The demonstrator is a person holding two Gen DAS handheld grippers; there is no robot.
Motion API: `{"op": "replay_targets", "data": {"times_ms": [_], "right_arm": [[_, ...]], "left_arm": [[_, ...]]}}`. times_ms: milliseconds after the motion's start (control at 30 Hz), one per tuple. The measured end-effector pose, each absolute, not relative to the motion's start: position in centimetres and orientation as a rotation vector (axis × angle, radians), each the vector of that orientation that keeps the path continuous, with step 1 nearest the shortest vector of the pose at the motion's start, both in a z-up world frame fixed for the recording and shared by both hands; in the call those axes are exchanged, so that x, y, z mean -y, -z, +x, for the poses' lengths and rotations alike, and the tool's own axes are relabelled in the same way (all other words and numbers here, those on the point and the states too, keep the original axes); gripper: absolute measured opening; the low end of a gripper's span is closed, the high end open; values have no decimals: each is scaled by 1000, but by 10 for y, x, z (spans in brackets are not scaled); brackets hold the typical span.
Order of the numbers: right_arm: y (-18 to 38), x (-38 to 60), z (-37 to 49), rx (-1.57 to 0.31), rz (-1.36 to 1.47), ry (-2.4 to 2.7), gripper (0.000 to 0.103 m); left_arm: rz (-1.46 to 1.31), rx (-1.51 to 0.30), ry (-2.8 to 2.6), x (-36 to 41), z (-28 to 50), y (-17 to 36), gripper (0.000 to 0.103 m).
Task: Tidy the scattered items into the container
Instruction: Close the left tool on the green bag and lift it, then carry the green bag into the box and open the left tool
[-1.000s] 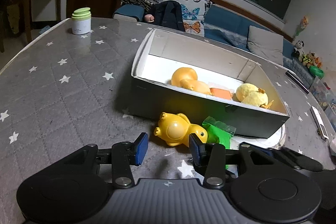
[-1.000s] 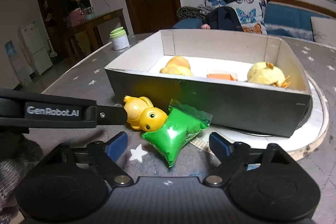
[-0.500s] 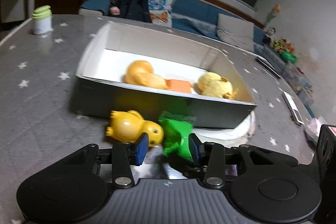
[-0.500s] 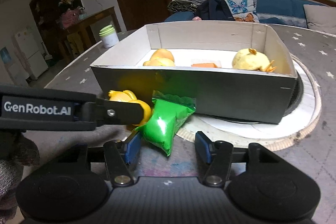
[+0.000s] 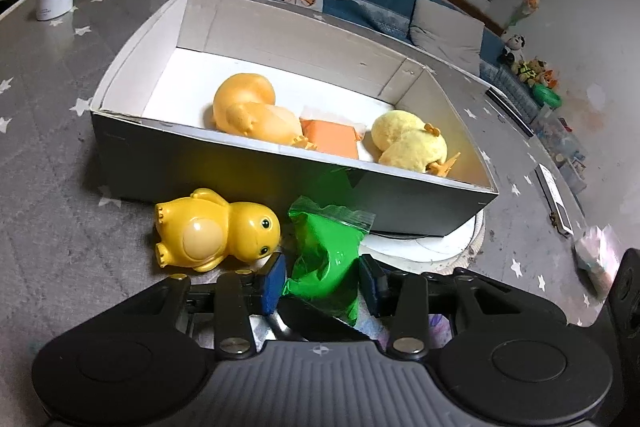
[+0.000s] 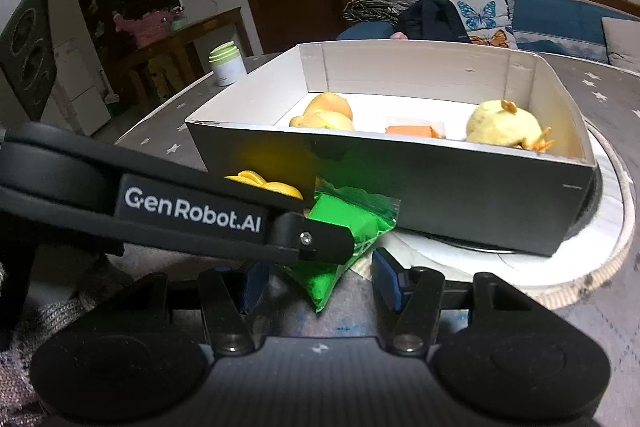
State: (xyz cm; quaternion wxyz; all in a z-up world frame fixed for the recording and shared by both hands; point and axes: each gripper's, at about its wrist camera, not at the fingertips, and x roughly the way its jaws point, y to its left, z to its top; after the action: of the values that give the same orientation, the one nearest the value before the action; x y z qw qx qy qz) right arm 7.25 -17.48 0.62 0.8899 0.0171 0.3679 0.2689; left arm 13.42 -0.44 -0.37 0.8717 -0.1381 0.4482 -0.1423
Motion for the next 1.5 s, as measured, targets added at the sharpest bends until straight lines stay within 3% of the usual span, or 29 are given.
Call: {"op": "replay_targets", "data": {"times_ms": [300,667,1000,1500], "right_arm": [[-12,176,62,-749,51,-587,42],[-54,175,39,-596,1,-583,41],[-78,181,63,-518,-3,-548,41],[-61,191,118,-565,71,-502,41]], "left_arm": [[-247,-902,295,8,121,-5,37],[-218,-761,310,14,100,-53,35],[-210,-707,339,24,135,-74,35],[-286,-760,326,26,195,-56,35]]}}
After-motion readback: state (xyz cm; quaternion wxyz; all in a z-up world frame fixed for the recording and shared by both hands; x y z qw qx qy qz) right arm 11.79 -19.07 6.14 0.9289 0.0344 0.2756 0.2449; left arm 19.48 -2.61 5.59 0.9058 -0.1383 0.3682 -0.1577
